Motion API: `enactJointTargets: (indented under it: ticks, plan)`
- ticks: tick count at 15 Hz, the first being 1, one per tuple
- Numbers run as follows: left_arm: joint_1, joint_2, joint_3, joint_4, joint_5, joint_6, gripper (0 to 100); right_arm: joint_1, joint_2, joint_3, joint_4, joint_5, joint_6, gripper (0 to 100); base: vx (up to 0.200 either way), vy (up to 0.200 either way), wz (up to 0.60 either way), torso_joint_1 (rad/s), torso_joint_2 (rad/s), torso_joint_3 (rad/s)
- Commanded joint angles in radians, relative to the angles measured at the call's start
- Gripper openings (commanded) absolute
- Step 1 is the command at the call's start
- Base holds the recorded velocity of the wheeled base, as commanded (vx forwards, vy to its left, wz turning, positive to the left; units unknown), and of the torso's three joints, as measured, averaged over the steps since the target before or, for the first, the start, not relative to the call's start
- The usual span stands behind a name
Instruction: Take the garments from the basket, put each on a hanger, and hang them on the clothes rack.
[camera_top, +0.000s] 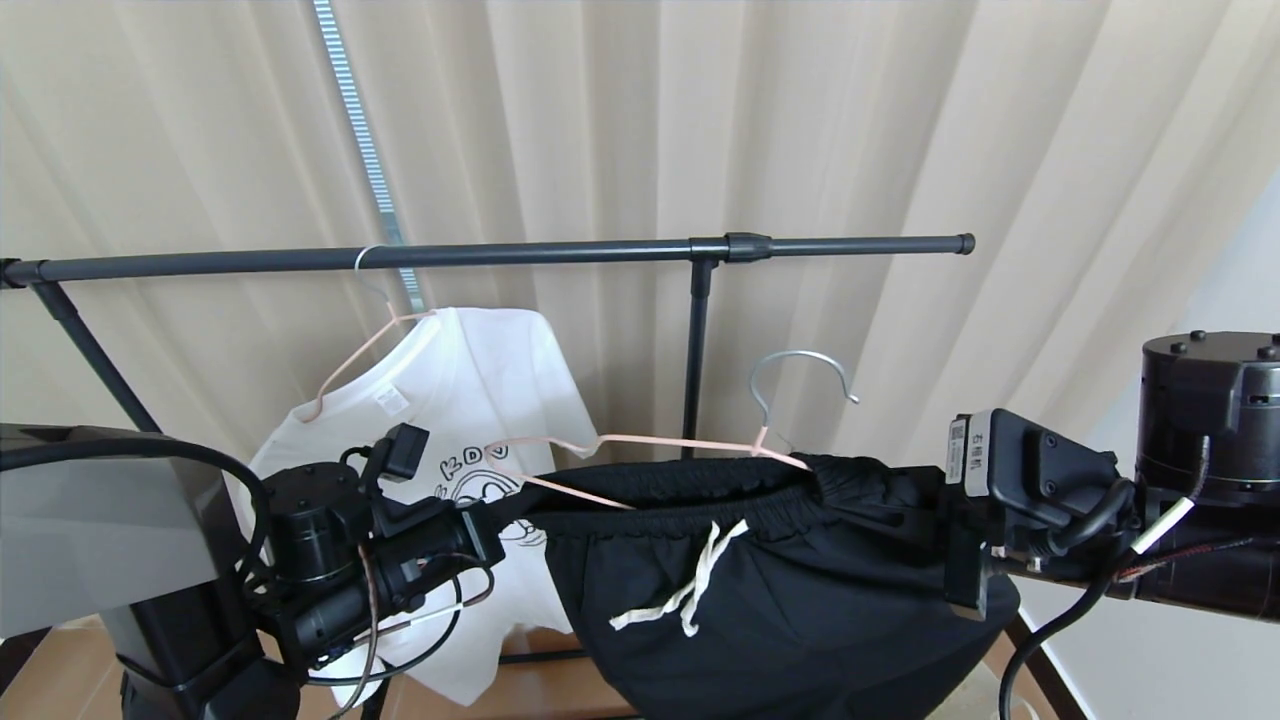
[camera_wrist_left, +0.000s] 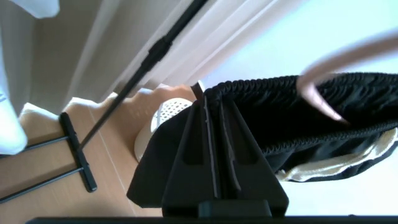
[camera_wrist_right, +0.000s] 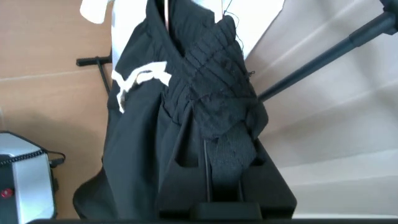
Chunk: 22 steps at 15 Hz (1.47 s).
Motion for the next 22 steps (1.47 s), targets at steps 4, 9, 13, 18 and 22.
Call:
enactJointTargets:
  ticks: [4, 9, 13, 18, 22]
  plan:
    - [0.035, 0.000, -0.017, -0.001, -0.001, 0.006, 0, -0.047, 0.027, 0.006, -0.001, 0.000, -0.066, 0, 0.000, 0.000, 0.00, 0.000, 0.00, 0.000]
    - [0.051, 0.000, -0.022, -0.001, -0.001, 0.006, 0, -0.079, 0.060, 0.004, -0.001, 0.000, -0.115, 0, 0.000, 0.000, 0.00, 0.000, 0.00, 0.000]
    - [0.055, -0.003, -0.022, -0.001, -0.001, 0.020, 0, -0.105, 0.106, -0.005, -0.001, 0.000, -0.146, 0, 0.000, 0.000, 0.00, 0.000, 0.00, 0.000]
    - [0.063, -0.013, -0.020, -0.001, -0.001, 0.047, 0, -0.111, 0.147, -0.010, -0.001, 0.000, -0.163, 0, 0.000, 0.000, 0.00, 0.000, 0.00, 0.000]
    - [0.069, -0.036, -0.037, -0.001, -0.002, 0.112, 0, -0.114, 0.153, -0.007, -0.001, 0.000, -0.181, 0, 0.000, 0.000, 0.00, 0.000, 0.00, 0.000]
